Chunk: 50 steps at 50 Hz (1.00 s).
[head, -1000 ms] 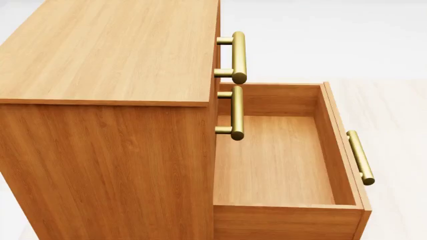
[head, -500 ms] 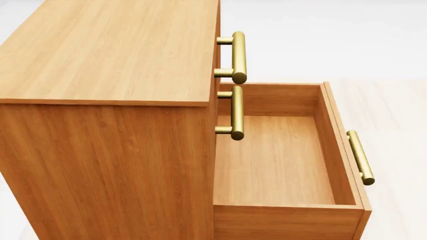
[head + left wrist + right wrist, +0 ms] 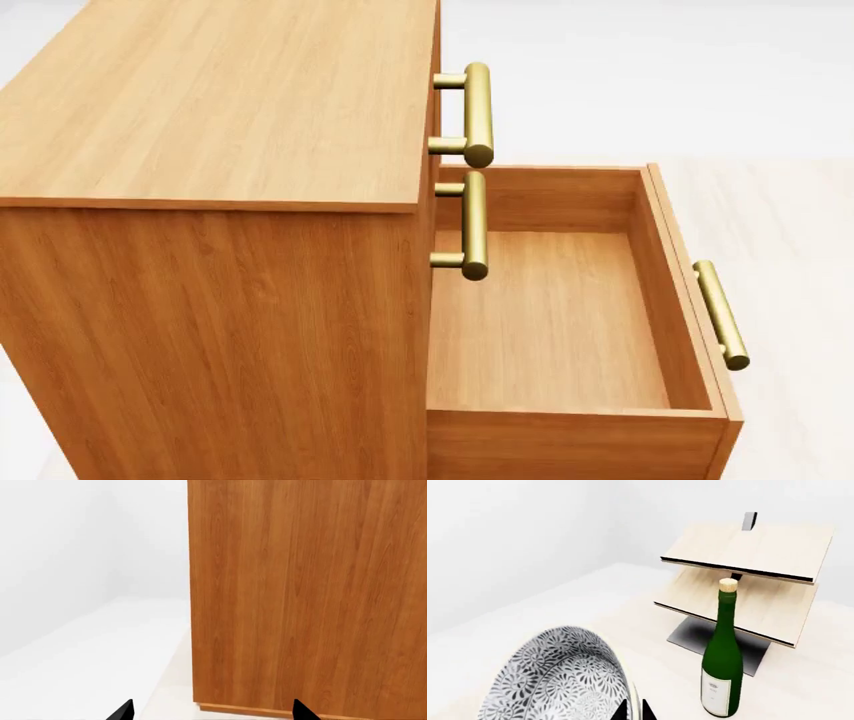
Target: Put the bowl in the bottom drawer of the cabinet and close it.
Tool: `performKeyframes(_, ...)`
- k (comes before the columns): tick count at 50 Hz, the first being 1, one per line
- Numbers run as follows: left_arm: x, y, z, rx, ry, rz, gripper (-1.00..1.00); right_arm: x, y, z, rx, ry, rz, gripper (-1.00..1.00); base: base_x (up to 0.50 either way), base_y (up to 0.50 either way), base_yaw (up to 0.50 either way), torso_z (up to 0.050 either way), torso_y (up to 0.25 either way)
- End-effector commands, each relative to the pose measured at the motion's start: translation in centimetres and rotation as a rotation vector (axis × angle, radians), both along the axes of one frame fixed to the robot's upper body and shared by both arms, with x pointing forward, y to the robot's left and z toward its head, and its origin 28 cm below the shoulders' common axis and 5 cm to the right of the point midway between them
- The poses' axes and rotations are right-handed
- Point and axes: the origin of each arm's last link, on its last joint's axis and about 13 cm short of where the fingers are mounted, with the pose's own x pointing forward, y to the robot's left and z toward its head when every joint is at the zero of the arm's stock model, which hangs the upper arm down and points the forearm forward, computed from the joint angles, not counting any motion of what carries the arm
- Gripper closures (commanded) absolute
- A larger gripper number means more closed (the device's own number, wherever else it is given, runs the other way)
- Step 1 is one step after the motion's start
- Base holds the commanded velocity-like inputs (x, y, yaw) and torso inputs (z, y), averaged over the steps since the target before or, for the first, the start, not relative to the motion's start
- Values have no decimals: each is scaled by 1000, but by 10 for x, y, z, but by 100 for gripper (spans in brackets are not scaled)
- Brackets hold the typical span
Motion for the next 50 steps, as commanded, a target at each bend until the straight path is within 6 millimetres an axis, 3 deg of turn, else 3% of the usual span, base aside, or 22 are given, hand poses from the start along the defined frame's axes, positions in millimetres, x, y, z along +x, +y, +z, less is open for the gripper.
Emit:
performKeyframes(1, 0, 0, -1, -9, 3, -3, -100, 16, 6, 39, -53, -38, 41, 100, 0, 0, 0, 0, 0)
performKeyframes(29, 1, 0, 1, -12, 7, -8, -100, 63, 16, 86, -34, -58, 158, 100, 0, 0, 0, 0, 0)
performKeyframes(50, -1, 1, 1, -4, -2, -16, -100, 89, 23, 79, -10, -19, 212, 100, 0, 0, 0, 0, 0)
